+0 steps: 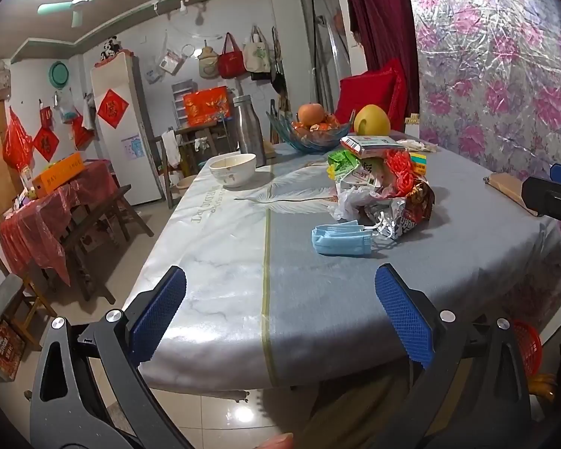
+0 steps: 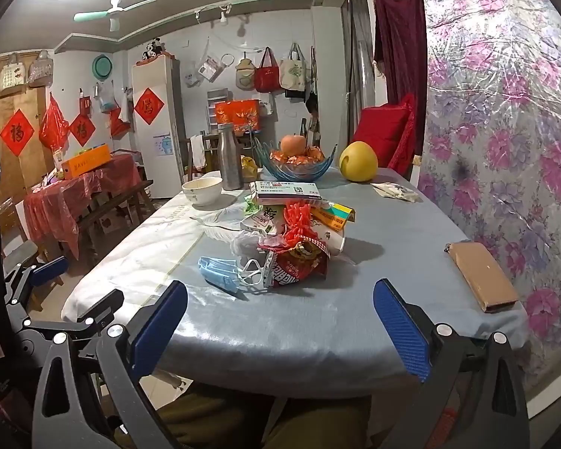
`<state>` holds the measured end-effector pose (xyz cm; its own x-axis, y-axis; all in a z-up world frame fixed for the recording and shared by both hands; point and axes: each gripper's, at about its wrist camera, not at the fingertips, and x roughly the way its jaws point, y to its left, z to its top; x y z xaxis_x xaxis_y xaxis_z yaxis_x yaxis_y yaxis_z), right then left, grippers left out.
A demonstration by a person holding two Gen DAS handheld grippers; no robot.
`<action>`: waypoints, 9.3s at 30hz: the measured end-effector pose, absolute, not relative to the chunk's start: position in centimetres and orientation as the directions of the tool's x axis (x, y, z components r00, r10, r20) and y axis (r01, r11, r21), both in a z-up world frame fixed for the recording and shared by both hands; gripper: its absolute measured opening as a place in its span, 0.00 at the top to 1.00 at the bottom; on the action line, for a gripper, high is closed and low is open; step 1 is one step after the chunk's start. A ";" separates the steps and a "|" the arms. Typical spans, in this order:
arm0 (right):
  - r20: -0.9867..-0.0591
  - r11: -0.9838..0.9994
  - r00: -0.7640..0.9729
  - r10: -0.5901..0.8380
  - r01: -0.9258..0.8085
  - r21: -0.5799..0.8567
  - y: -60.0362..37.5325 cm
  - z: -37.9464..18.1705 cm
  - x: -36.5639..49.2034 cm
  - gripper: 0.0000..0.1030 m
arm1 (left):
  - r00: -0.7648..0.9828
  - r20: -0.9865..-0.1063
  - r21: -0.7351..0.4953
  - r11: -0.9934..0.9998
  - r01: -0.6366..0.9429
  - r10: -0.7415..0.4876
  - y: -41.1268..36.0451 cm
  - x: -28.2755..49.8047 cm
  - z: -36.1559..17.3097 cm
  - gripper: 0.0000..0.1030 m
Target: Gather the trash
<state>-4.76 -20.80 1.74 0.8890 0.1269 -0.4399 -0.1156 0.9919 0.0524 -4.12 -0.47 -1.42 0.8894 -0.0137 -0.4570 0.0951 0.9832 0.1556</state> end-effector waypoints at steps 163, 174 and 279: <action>-0.503 0.939 0.821 0.269 -0.108 0.325 -29.8 -4.8 9.2 0.72 | 0.645 -0.726 0.010 0.934 0.357 -0.239 1.8 15.9 -6.7 0.51; -0.479 0.932 0.838 0.264 -0.093 0.350 -31.5 -4.5 6.8 0.73 | 0.651 -0.701 -0.045 0.930 0.364 -0.289 1.4 13.6 -5.5 0.41; -0.643 0.919 0.766 -0.006 0.258 0.299 -46.8 -8.5 -6.6 0.16 | 0.558 -0.711 -0.006 0.798 0.603 -0.427 -22.3 7.6 -6.5 0.08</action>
<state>-6.61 -46.79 -8.45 0.7662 -0.0061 -0.6426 0.2579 0.9188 0.2988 7.59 -22.34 -6.55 0.5584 -0.4271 -0.7111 0.6025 0.7981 -0.0062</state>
